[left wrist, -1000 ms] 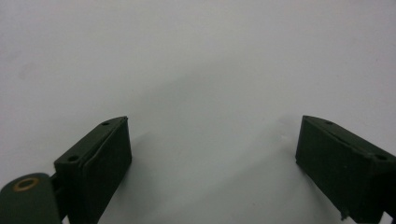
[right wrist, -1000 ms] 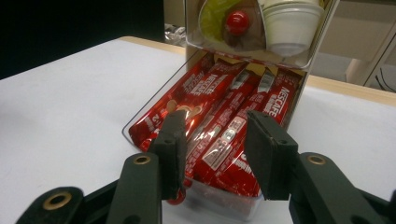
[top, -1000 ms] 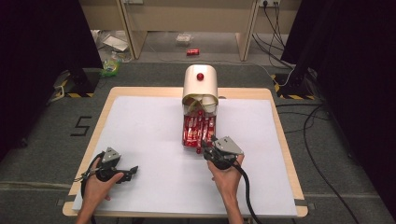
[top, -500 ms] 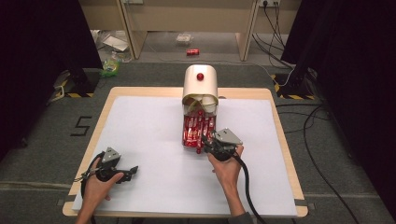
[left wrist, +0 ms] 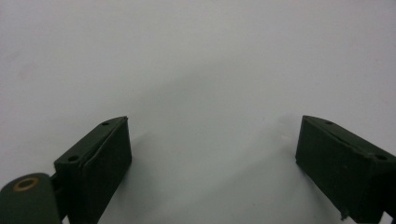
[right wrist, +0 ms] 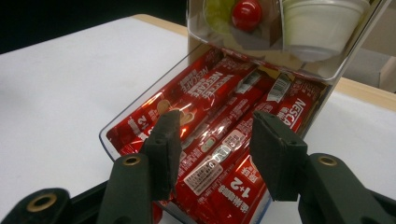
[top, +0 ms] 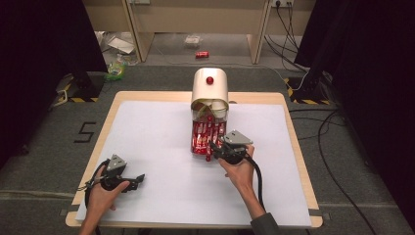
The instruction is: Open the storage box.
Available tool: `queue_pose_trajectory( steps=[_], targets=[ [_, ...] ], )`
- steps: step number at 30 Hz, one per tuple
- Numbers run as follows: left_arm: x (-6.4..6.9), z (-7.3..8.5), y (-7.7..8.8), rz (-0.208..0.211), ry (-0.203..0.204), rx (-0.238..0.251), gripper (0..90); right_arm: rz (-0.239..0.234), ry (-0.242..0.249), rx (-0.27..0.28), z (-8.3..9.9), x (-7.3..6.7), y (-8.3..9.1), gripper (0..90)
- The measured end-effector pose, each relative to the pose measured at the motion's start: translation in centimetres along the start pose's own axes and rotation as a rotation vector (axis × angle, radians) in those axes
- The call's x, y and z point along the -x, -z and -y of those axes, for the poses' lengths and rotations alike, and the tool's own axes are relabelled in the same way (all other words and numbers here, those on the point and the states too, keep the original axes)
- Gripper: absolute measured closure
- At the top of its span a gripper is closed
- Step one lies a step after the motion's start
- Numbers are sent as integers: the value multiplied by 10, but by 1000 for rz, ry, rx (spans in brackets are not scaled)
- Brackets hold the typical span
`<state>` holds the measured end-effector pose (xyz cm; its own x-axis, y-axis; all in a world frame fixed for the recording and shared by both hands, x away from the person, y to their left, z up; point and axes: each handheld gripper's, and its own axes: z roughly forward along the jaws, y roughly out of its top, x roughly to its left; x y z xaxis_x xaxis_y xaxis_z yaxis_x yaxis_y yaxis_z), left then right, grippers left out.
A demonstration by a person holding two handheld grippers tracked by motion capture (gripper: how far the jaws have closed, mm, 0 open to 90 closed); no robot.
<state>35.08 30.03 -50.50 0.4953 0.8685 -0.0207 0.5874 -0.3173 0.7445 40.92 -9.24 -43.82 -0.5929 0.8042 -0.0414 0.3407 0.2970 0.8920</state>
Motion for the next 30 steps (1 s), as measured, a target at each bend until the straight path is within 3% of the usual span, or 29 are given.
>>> queue_pose_trajectory(
  steps=[2, 11, 19, 30],
  targets=[
    [0, 0, 0, -1, 0, 1, 97, -27, -32, 10, -2, 4, -1, 533],
    [0, 0, 0, -1, 0, 2, 97, -36, 12, 3, -4, 8, -2, 503],
    [0, 0, 0, 1, 1, 0, 96, -80, -42, 24, -7, 13, -3, 487],
    [0, 0, 0, 0, 3, -1, 95, -103, -36, 12, -14, 7, -19, 465]
  ],
)
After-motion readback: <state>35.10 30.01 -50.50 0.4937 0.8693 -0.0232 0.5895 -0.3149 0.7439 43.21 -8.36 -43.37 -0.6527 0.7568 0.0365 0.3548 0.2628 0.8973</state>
